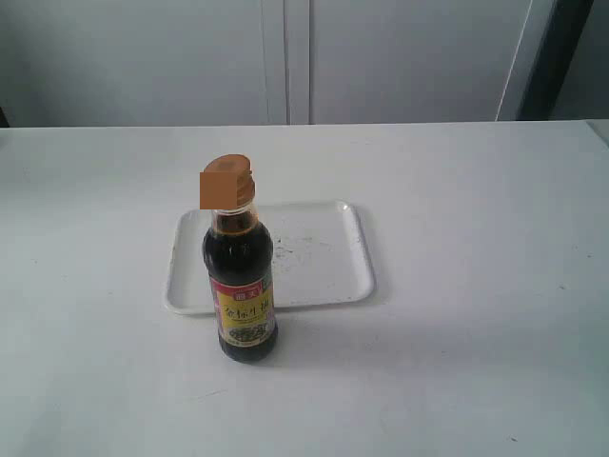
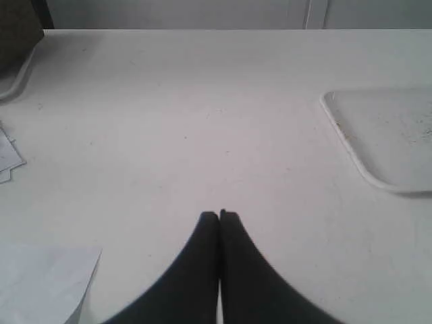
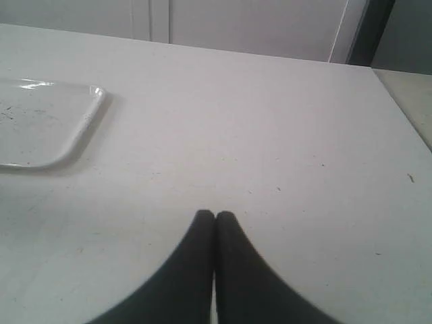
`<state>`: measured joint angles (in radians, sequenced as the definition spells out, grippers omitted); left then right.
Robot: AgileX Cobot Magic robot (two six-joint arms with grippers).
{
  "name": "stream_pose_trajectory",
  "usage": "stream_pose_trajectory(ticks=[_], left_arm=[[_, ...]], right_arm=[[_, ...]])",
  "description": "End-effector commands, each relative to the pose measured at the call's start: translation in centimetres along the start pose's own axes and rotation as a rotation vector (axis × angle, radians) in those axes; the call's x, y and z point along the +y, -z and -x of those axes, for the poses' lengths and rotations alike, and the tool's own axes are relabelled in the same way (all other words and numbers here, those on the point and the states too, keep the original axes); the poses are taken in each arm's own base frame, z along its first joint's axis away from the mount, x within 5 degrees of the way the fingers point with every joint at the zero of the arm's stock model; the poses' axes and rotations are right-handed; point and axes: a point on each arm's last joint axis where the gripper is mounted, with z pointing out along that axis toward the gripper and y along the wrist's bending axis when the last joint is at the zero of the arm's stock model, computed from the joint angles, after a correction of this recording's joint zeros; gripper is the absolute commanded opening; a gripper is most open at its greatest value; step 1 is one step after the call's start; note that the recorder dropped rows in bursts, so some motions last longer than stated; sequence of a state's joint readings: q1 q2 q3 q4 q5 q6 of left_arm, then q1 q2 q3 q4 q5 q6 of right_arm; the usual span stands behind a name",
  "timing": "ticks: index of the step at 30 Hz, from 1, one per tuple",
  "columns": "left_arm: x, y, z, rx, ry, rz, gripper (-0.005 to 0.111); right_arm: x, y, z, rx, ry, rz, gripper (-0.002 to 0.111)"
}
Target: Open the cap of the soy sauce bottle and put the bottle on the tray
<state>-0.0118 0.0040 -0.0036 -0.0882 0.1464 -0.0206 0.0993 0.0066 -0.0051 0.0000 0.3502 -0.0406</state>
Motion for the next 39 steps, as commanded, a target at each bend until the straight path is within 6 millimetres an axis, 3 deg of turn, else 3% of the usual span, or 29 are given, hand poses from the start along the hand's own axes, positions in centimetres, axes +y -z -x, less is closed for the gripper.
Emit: stream_pose_trajectory(ticks=[1, 9, 16, 23, 28, 39], left_arm=[[0.0, 0.0, 0.3, -0.043, 0.025, 0.0, 0.0], [0.2, 0.1, 1.3, -0.155, 0.025, 0.015, 0.0], [0.5, 0.7, 3.3, -0.388, 0.067, 0.038, 0.0], [0.4, 2.0, 7.5, -0.5, 0.049, 0.04, 0.0], [0.1, 0.6, 10.3, -0.483, 0.004, 0.021, 0.0], [-2.1, -4.6, 15.3, -0.473, -0.075, -0.23, 0.0]], right_arm=[[0.0, 0.0, -0.1, -0.004, -0.004, -0.001, 0.0], [0.0, 0.0, -0.1, -0.004, -0.004, -0.001, 0.0], [0.0, 0.0, -0.1, -0.004, -0.004, -0.001, 0.0], [0.0, 0.0, -0.1, -0.004, -0.004, -0.001, 0.0], [0.0, 0.0, -0.1, -0.004, -0.004, -0.001, 0.0], [0.0, 0.0, -0.1, -0.004, -0.004, -0.001, 0.0]])
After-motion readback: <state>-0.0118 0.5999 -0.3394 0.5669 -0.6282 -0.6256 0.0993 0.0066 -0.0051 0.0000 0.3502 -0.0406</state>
